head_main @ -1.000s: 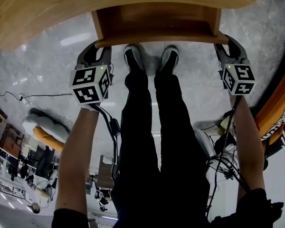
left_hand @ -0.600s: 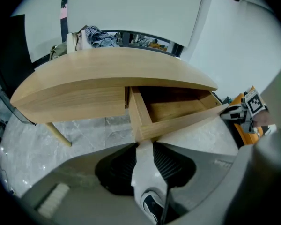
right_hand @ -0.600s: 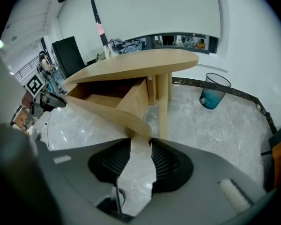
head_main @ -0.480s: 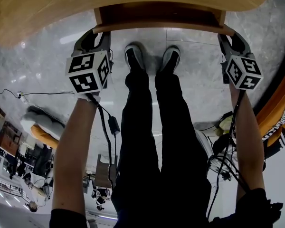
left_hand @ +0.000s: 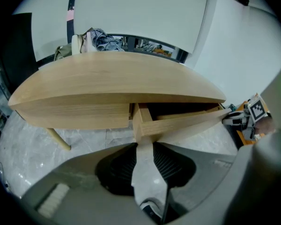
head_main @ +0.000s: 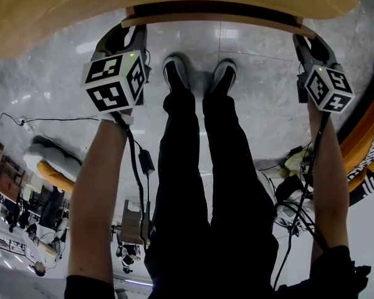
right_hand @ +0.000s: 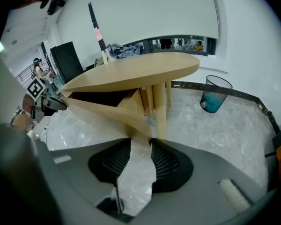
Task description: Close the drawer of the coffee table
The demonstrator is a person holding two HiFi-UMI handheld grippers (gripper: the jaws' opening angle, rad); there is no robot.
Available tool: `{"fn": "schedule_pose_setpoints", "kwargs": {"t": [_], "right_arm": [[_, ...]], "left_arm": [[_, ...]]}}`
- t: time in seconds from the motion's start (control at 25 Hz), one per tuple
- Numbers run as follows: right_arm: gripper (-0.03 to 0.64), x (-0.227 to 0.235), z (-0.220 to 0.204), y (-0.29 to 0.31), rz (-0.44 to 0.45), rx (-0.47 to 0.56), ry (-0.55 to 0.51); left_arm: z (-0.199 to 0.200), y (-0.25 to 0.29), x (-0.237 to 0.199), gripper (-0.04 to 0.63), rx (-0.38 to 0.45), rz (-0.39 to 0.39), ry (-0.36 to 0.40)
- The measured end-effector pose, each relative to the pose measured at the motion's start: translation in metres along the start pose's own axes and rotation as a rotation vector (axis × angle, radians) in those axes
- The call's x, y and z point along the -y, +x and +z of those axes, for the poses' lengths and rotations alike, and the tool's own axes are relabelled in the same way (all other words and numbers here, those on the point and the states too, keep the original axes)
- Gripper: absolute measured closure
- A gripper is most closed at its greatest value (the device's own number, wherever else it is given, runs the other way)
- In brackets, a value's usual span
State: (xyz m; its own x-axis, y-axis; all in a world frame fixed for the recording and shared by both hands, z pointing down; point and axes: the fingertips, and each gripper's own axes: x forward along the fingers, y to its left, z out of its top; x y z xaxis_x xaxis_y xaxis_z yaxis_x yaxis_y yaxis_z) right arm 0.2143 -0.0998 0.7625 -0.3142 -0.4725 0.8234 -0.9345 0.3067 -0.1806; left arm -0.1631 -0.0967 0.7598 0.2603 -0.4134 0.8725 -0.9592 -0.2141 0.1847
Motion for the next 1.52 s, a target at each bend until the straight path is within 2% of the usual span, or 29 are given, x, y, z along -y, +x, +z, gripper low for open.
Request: {"fn": "schedule_pose_setpoints", "kwargs": {"t": [0.2, 0.4, 0.84, 1.16, 1.52], "right_arm": [[0.474, 0.006, 0.009, 0.006, 0.002, 0.019, 0.018], [0.474, 0.009, 0.016, 0.010, 0.003, 0.028, 0.018], [0.475, 0.015, 0.033, 0.017, -0.013, 0.056, 0.065], [0.474, 0.018, 0.038, 0.019, -0.003, 0.047, 0.053], [0.474, 0.020, 0.042, 0.023, 0.003, 0.050, 0.048]], "left_arm": [[0.009, 0.008, -0.001, 0.474, 0.008, 0.006, -0.071], [0.016, 0.011, -0.002, 0.474, 0.022, 0.015, -0.094], [0.037, 0.016, -0.005, 0.475, 0.064, 0.032, -0.084], [0.043, 0.016, -0.005, 0.476, 0.075, 0.025, -0.048], [0.048, 0.019, -0.006, 0.477, 0.095, 0.039, -0.048]]}}
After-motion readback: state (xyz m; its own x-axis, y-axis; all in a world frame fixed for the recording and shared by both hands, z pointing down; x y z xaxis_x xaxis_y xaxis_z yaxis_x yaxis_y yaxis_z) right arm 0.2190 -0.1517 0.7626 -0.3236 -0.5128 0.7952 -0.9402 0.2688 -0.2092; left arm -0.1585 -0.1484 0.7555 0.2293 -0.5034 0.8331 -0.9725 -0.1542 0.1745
